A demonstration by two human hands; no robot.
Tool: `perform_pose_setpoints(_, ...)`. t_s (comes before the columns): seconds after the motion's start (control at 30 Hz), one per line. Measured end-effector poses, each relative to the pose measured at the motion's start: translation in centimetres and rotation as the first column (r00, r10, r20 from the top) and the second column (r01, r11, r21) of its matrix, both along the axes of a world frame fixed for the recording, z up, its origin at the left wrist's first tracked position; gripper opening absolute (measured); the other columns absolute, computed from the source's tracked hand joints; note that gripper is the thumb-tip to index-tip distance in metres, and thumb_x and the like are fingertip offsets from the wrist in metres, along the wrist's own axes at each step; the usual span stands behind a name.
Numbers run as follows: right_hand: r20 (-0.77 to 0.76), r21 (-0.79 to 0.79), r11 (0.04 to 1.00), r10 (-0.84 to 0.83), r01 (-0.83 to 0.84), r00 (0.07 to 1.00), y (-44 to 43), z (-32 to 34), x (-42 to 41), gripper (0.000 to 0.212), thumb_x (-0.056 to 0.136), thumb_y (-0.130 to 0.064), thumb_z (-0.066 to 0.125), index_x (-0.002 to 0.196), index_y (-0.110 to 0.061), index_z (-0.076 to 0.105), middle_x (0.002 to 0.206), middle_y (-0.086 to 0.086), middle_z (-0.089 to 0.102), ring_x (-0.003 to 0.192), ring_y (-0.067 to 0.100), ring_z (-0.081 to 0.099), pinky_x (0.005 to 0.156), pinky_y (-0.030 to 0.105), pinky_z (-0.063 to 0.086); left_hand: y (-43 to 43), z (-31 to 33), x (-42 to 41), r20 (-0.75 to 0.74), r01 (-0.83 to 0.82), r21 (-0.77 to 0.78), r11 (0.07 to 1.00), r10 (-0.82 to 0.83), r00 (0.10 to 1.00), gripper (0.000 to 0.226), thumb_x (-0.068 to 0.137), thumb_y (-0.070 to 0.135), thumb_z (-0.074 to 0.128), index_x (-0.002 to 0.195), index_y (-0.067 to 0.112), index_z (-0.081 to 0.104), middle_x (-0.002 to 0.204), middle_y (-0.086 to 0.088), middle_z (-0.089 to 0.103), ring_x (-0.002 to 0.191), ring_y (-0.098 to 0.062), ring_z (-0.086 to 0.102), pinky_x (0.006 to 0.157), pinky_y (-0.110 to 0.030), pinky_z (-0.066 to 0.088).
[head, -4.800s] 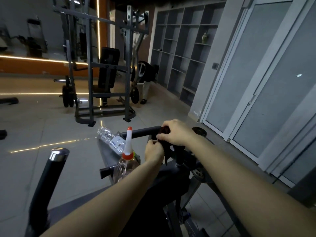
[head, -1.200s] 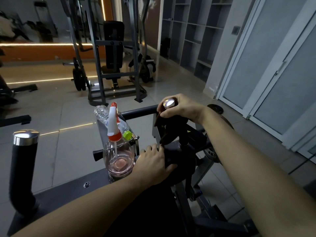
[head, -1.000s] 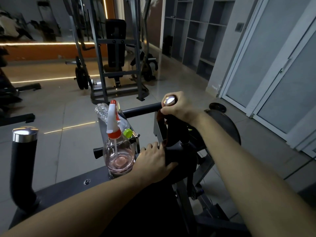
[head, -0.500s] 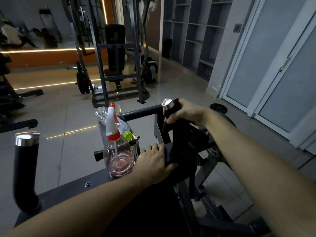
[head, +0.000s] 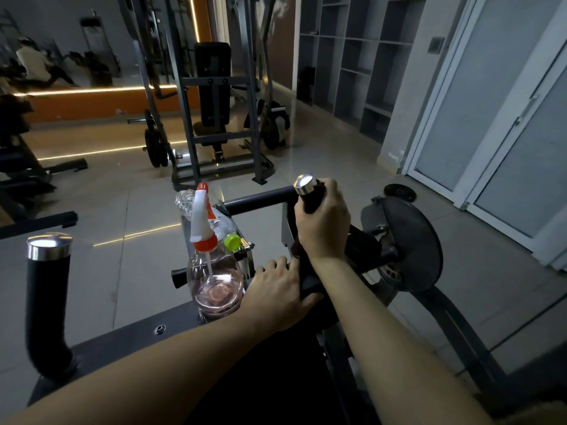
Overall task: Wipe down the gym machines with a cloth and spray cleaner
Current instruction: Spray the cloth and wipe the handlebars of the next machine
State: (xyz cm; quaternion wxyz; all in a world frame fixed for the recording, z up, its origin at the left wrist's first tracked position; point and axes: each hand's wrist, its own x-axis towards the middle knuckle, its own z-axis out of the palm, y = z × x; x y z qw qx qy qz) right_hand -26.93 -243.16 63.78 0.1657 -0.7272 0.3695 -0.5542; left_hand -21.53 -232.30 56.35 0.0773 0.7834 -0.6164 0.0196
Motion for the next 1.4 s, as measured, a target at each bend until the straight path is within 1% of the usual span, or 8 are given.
perform_pose_setpoints(0.13, -0.141, 0.09, 0.979, 0.194, -0.183, 0.971, 0.3, -0.2, -2.4, 0.06, 0.08, -0.022, 0.079, 0.128, -0.012, 0.044, 0.12, 0.004, 0.051, 0.109, 0.015, 0.051, 0.087, 0.015, 0.037, 0.1, 0.1, 0.0, -0.022, 0.004, -0.001, 1.0, -0.004, 1.0, 0.073, 0.091, 0.078, 0.035, 0.134, 0.019, 0.041, 0.118, -0.007, 0.054, 0.11, -0.028, 0.054, 0.093, -0.044, 0.044)
perform_pose_setpoints(0.27, -0.403, 0.375, 0.823, 0.559, -0.426, 0.725, -0.6, 2.9, -7.4, 0.105, 0.071, -0.028, 0.088, 0.15, -0.024, 0.019, 0.133, 0.0, 0.039, 0.12, 0.017, 0.047, 0.097, 0.029, 0.043, 0.1, 0.0, -0.1, -0.03, 0.007, 0.002, 1.0, -0.006, 1.0, 0.081, 0.091, 0.079, 0.034, 0.143, 0.016, 0.037, 0.125, -0.008, 0.053, 0.117, -0.029, 0.052, 0.099, -0.044, 0.044)
perform_pose_setpoints(0.47, -0.647, 0.557, 0.742, 0.669, -0.373, 0.367, -3.6, 8.7, -8.0, 0.081, 0.086, -0.002, 0.065, 0.15, -0.031, 0.024, 0.109, -0.011, 0.051, 0.096, 0.009, 0.055, 0.067, 0.012, 0.039, 0.3, 0.0, 0.1, -0.032, 0.017, -0.017, 1.0, -0.018, 0.999, 0.081, 0.093, 0.076, 0.034, 0.147, 0.016, 0.033, 0.128, -0.008, 0.052, 0.12, -0.029, 0.052, 0.1, -0.043, 0.043)
perform_pose_setpoints(0.6, -0.67, 0.436, 0.783, 0.612, -0.444, 0.42, -5.8, 8.6, -6.6, 0.04, 0.082, -0.008, 0.077, 0.114, -0.024, 0.059, 0.095, -0.009, 0.064, 0.087, 0.005, 0.063, 0.068, 0.018, 0.043, 0.2, -0.2, 0.1, -0.028, 0.02, -0.023, 1.0, -0.021, 0.999, 0.081, 0.093, 0.077, 0.033, 0.146, 0.017, 0.033, 0.128, -0.008, 0.053, 0.119, -0.028, 0.052, 0.099, -0.043, 0.044)
perform_pose_setpoints(0.77, -0.094, 0.638, 0.474, 0.83, -0.607, 0.55, -5.9, 5.0, -6.0, 0.023, 0.084, -0.006, 0.079, 0.103, 0.0, 0.068, 0.089, 0.001, 0.07, 0.083, 0.01, 0.068, 0.077, 0.02, 0.051, 0.2, -0.6, 0.1, 0.009, 0.018, -0.06, 0.998, -0.018, 1.0, 0.079, 0.092, 0.079, 0.03, 0.145, 0.02, 0.036, 0.125, -0.007, 0.053, 0.114, -0.028, 0.053, 0.095, -0.042, 0.044)
perform_pose_setpoints(1.0, 0.137, 0.389, 0.79, 0.459, -0.473, 0.878, -2.3, 0.8, -3.0, 0.043, 0.071, -0.057, 0.067, 0.058, -0.02, 0.049, 0.049, -0.012, 0.043, 0.048, 0.008, 0.038, 0.048, 0.027, 0.027, 0.2, -1.1, 0.0, 0.047, 0.111, -0.197, 0.974, -0.104, 0.993, 0.075, 0.094, 0.071, 0.043, 0.15, 0.022, 0.033, 0.131, -0.01, 0.05, 0.115, -0.034, 0.055, 0.091, -0.047, 0.05)
perform_pose_setpoints(1.2, 0.398, 0.515, 0.687, 0.337, -0.512, 0.853, -2.3, 1.3, -3.4, 0.044, 0.106, -0.03, 0.045, 0.066, -0.015, 0.05, 0.056, -0.007, 0.051, 0.048, -0.001, 0.05, 0.053, 0.02, 0.036, 0.1, -0.2, -0.3, -0.025, -0.008, -0.063, 0.998, 0.006, 1.0, 0.077, 0.09, 0.079, 0.036, 0.142, 0.021, 0.034, 0.12, -0.007, 0.055, 0.113, -0.03, 0.054, 0.096, -0.043, 0.044)
perform_pose_setpoints(1.4, -0.049, 0.577, 0.795, 0.265, -0.19, 0.963, -5.1, 1.7, -6.5, 0.036, 0.106, -0.03, 0.048, 0.086, -0.004, 0.064, 0.077, 0.009, 0.061, 0.073, 0.025, 0.064, 0.063, 0.03, 0.045, 0.1, -0.4, -0.1, -0.009, -0.006, -0.05, 0.999, 0.006, 1.0, 0.083, 0.09, 0.081, 0.033, 0.144, 0.017, 0.036, 0.125, -0.008, 0.055, 0.118, -0.029, 0.054, 0.099, -0.043, 0.044)
